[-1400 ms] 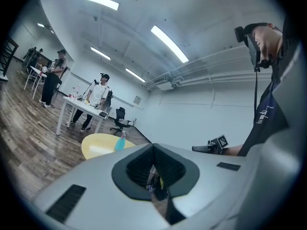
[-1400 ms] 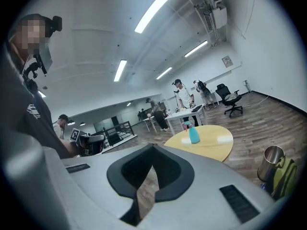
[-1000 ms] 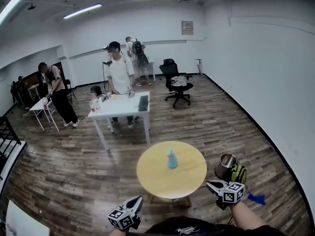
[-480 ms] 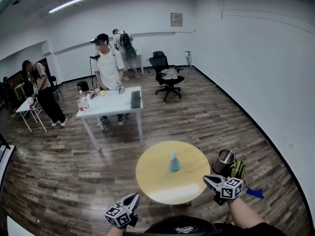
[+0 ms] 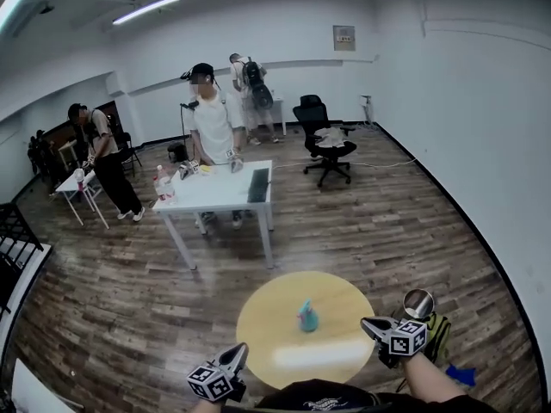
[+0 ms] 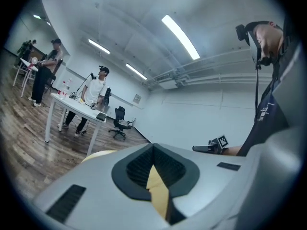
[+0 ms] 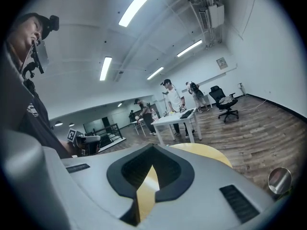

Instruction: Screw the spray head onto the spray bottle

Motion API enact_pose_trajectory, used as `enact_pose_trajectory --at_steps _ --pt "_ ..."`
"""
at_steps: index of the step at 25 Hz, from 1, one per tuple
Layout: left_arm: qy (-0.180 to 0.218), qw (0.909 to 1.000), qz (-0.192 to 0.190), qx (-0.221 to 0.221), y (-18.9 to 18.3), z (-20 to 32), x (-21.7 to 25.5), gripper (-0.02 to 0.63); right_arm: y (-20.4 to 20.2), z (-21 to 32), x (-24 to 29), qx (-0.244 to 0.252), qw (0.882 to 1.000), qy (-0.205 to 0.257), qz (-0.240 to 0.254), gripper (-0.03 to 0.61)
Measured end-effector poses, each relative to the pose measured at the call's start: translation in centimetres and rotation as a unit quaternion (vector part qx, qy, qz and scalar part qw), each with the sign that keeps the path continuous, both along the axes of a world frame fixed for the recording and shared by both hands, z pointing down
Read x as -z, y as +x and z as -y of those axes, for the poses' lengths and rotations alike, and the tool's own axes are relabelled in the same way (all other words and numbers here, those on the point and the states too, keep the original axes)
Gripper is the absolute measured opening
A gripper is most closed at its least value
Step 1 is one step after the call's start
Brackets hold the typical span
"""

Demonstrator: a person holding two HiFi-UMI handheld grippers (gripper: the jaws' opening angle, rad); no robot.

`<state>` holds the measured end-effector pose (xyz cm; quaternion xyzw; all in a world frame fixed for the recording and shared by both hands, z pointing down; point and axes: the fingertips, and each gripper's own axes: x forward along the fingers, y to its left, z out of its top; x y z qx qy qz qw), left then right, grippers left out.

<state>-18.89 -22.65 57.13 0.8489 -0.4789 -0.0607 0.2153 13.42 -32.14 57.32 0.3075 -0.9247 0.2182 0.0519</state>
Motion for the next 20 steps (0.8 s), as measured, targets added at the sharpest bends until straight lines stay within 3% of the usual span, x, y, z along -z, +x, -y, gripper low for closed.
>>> enact_pose_trajectory --at_steps 5,11,16,20 --pt "-0.007 0.9988 0.012 0.047 6.2 6.5 0.3 0.015 5.2 10.4 0.1 0.045 0.999 0.002 0.016 -0.005" --pt "-0.027 0.9975 0.031 0.057 9.8 10.1 -0.4 0.015 6.6 16.6 -2.1 0.067 0.997 -0.015 0.025 -0.005" --pt "-0.044 0.9971 0.037 0.049 6.9 13.6 -3.2 0.015 2.8 18.6 -4.8 0.083 0.996 -0.023 0.014 -0.005" --pt "-0.043 0.9985 0.035 0.006 3.8 15.5 -5.1 0.015 0.2 18.3 -6.0 0.050 0.998 -0.034 -0.005 -0.004"
